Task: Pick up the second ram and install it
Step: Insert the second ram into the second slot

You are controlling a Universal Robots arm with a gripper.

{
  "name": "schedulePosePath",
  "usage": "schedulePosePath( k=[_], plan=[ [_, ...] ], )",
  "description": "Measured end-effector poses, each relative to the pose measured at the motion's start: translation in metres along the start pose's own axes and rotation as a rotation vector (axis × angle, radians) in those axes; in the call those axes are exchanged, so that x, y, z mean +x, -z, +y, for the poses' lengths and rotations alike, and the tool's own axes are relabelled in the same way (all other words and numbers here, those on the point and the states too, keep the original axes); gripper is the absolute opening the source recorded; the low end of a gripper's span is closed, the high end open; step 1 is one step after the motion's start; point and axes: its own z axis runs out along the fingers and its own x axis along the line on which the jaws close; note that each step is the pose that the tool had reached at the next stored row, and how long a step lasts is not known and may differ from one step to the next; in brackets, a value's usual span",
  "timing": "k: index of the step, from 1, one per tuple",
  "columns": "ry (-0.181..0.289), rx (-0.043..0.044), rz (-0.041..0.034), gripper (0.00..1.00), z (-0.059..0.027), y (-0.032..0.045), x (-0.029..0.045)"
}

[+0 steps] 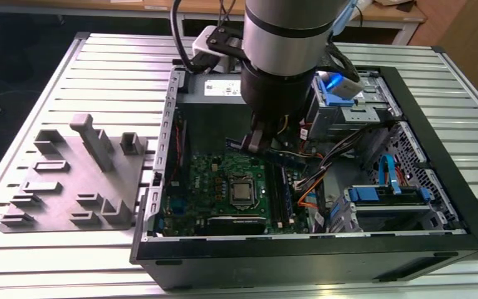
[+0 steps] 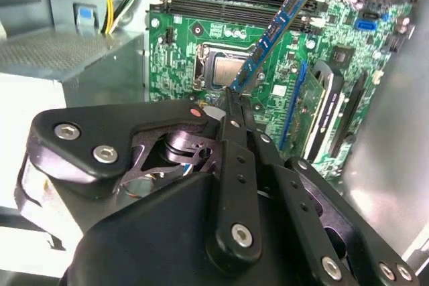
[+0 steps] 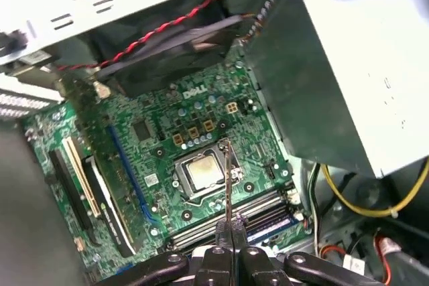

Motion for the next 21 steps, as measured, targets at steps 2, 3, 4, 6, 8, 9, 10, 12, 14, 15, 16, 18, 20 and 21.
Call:
schedulePosePath(
  k=[2,3,4,6,8,9,10,12,14,15,16,18,20,21],
  plan=[
    [-0.036,0.0032,-0.0009,0.08,0.0000,-0.0003,0.0000],
    [-0.054,0.0048,-0.0012,0.08,0.0000,-0.0003,0.0000],
    [-0.072,0.0064,-0.0016,0.08,0.0000,-0.0004,0.0000],
    [-0.107,0.0096,-0.0024,0.08,0.0000,-0.0006,0.0000],
    [-0.145,0.0130,-0.0033,0.08,0.0000,-0.0008,0.0001],
    [-0.163,0.0146,-0.0037,0.08,0.0000,-0.0009,0.0001],
    [-0.181,0.0162,-0.0040,0.08,0.0000,-0.0009,0.0001],
    [-0.216,0.0194,-0.0049,0.08,0.0000,-0.0011,0.0001],
    [-0.253,0.0227,-0.0057,0.08,0.0000,-0.0013,0.0001],
    [-0.271,0.0243,-0.0061,0.08,0.0000,-0.0013,0.0001],
    [-0.289,0.0259,-0.0064,0.08,0.0000,-0.0013,0.0001],
    [-0.326,0.0291,-0.0072,0.08,0.0000,-0.0015,0.0001],
    [-0.361,0.0323,-0.0080,0.08,0.0000,-0.0016,0.0001],
    [-0.380,0.0340,-0.0083,0.08,0.0000,-0.0016,0.0001]
  ],
)
